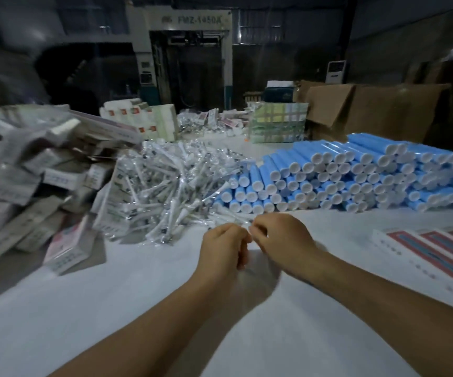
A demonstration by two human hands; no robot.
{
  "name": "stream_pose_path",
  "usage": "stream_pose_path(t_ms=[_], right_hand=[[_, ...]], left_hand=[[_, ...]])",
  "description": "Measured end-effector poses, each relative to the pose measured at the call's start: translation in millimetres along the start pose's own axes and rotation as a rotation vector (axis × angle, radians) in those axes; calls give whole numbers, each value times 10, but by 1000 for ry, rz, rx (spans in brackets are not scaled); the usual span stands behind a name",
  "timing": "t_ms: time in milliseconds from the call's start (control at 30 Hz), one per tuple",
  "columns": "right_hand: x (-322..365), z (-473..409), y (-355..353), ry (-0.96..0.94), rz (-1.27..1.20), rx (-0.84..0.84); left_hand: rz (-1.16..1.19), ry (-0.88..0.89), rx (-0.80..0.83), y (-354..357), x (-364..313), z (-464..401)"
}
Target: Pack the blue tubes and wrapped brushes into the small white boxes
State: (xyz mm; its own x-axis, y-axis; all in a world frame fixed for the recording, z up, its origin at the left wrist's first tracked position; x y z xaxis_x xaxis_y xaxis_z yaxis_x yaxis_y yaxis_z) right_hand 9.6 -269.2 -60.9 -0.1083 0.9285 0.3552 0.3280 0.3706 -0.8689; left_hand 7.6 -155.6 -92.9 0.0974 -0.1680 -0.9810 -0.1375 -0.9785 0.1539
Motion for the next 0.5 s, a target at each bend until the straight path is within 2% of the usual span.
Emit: stream_pose_path(t_ms=[100,200,367,500], right_hand=[[-45,10,231,-13,91,78],[-30,12,224,-16,100,49],[-66,12,243,-9,143,76],[-106,-23,295,-20,139,95]], left_hand=[[-4,-27,11,11,46,-31],[-75,5,40,35,34,-24],[-387,171,141,-10,-256,-2],[-586,279,25,-471,-831,-212]])
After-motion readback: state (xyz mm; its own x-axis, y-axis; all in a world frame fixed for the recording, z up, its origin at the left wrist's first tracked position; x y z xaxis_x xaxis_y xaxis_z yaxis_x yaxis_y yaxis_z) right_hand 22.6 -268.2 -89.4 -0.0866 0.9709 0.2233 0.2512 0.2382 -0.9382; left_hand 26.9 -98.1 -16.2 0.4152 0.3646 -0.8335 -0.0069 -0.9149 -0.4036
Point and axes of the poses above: each hand's wrist, its own z-axis away from the middle knuckle, its own y-axis out of the palm, x = y × z, the point moved 9 cm from there along -z, towards the middle knuckle, and after that the axes turned 6 degrees about y, right-handed, at the moved point
